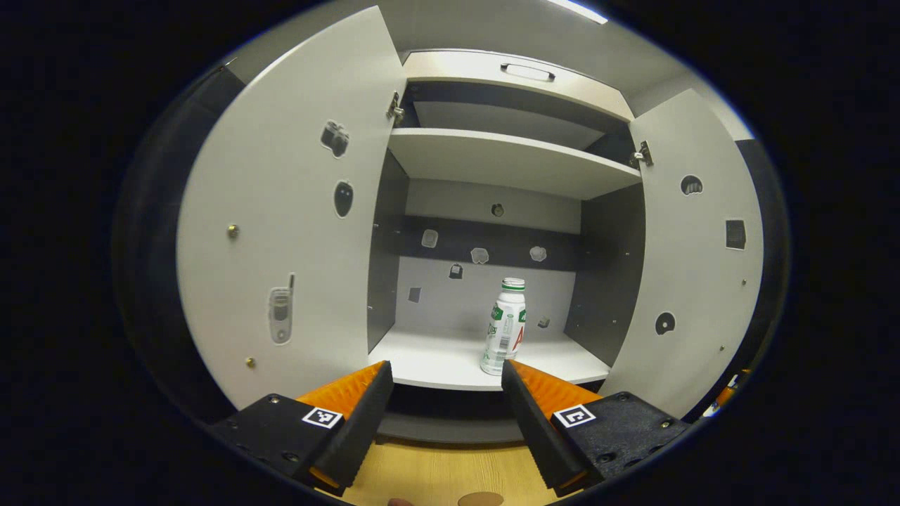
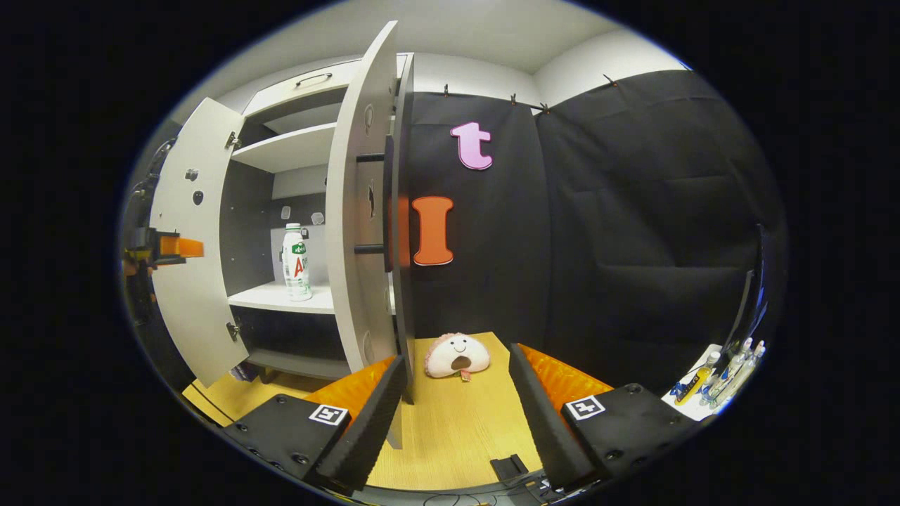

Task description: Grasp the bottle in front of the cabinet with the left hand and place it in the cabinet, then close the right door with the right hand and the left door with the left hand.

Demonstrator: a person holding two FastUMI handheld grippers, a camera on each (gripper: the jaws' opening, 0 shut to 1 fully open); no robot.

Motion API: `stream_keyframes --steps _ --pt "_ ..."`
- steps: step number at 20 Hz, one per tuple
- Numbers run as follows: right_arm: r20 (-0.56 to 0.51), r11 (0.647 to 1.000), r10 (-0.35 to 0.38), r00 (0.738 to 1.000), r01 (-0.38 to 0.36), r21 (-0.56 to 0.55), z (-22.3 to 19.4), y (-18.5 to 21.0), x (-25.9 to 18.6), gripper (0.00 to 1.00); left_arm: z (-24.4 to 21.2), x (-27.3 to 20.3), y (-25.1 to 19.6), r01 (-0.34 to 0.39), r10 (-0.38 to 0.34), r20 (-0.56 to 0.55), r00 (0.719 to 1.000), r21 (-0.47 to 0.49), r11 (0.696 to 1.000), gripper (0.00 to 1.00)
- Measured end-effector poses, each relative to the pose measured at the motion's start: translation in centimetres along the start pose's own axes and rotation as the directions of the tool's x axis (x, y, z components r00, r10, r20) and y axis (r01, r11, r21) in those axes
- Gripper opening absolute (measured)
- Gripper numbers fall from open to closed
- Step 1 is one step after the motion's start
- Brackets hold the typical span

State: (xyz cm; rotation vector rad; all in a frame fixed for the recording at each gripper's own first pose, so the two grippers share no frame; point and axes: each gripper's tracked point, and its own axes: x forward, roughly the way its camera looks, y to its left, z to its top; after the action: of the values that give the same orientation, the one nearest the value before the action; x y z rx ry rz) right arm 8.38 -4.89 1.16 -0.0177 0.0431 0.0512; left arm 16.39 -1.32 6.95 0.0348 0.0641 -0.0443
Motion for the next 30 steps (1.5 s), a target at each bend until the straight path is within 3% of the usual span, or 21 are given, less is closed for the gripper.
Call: stream_keyframes --steps 3,5,6,13,22,29,30 --pt "0.003 1.0 0.012 1.0 -0.012 -0.007 0.2 1.0 1.0 1.0 0.3 -4.0 2.5 -0.025 0.025 0.018 1.0 0.009 1.0 0.92" --pt "0.006 1.0 0.019 1.0 -0.019 0.003 0.2 1.5 1.9 0.96 0.1 -6.3 3.8 -0.04 0.04 0.017 0.999 0.009 0.999 0.92" --pt "0.006 1.0 0.019 1.0 -0.019 0.001 0.2 1.7 2.3 1.0 0.2 -7.1 4.7 -0.055 0.054 0.027 0.998 0.012 0.998 0.92" --pt "0.042 0.999 -0.026 0.999 0.026 -0.019 0.8 1.4 4.3 0.96 0.3 -12.8 9.7 -0.124 0.124 0.046 0.991 0.009 0.992 0.94" --pt "0.043 1.0 -0.015 0.999 0.016 -0.023 0.4 2.5 5.5 0.96 -0.3 -13.0 13.1 -0.114 0.114 0.042 0.993 0.004 0.993 0.94" --pt "0.044 0.999 -0.052 0.998 0.053 -0.014 0.4 3.7 4.9 0.95 0.4 -13.3 14.2 -0.086 0.086 0.064 0.994 0.004 0.996 0.94" --pt "0.04 0.999 -0.047 0.998 0.047 -0.007 0.4 4.0 4.8 0.88 0.5 -13.3 14.4 -0.084 0.084 0.07 0.994 -0.002 0.996 0.94"
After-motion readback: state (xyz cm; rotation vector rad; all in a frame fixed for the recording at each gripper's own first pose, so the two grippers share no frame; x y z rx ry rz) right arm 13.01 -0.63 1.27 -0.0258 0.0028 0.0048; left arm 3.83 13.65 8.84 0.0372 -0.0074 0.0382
